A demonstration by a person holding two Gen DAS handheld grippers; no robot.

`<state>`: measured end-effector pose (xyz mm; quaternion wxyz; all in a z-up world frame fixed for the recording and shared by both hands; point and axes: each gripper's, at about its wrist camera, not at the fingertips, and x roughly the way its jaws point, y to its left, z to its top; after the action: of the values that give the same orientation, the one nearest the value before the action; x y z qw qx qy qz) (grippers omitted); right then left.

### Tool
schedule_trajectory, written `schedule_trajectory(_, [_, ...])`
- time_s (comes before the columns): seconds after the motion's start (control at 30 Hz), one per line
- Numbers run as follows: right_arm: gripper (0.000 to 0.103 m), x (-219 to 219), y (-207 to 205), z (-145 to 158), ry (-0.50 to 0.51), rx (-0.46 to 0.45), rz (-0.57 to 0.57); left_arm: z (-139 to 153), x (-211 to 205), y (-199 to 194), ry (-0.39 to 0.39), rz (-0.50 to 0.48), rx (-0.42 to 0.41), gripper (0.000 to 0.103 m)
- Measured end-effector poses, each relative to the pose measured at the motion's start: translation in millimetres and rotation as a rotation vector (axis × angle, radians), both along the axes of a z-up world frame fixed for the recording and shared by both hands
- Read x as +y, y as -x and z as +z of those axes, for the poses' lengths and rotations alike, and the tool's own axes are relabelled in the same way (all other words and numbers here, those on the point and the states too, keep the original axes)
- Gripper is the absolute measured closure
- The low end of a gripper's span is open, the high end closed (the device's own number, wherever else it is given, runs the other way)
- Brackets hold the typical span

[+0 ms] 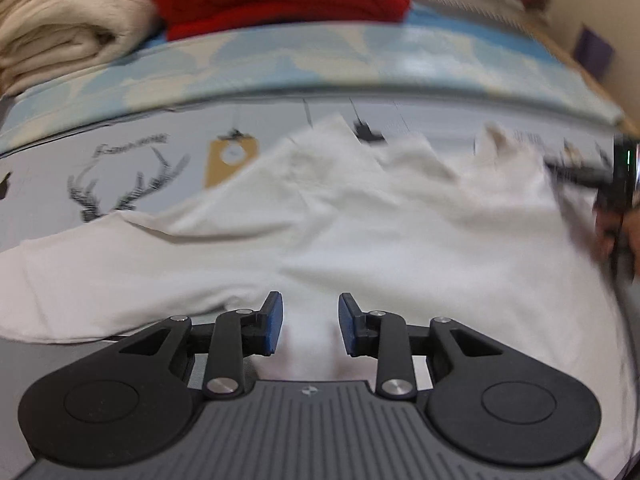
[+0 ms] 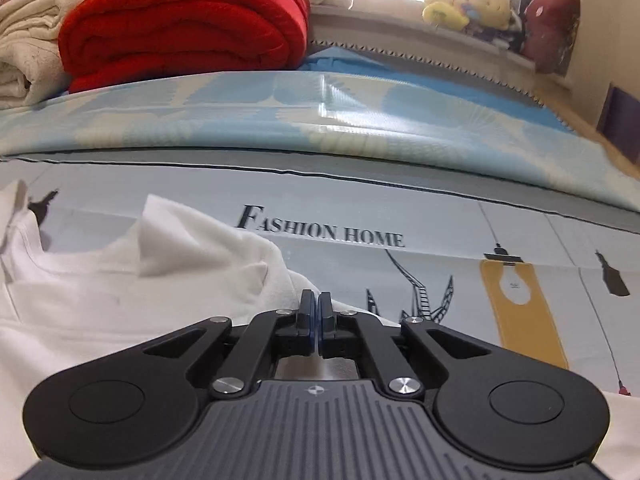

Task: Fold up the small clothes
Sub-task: 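Release the shirt with the right tool and reposition the left tool over it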

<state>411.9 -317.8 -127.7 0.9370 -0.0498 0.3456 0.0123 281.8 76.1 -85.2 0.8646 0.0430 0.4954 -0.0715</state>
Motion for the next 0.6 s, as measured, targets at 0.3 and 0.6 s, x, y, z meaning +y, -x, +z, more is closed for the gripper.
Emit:
schedule_trajectory(0.3, [0.101, -58, -4, 6, -0.088, 0.019, -0.278, -44, 12, -8, 0.007, -0.004, 0.094, 0.069])
schedule_trajectory(0.6, [0.058, -59, 24, 2, 0.016, 0.064, -0.132, -68, 37, 2, -0.139, -0.005, 0.241, 0.058])
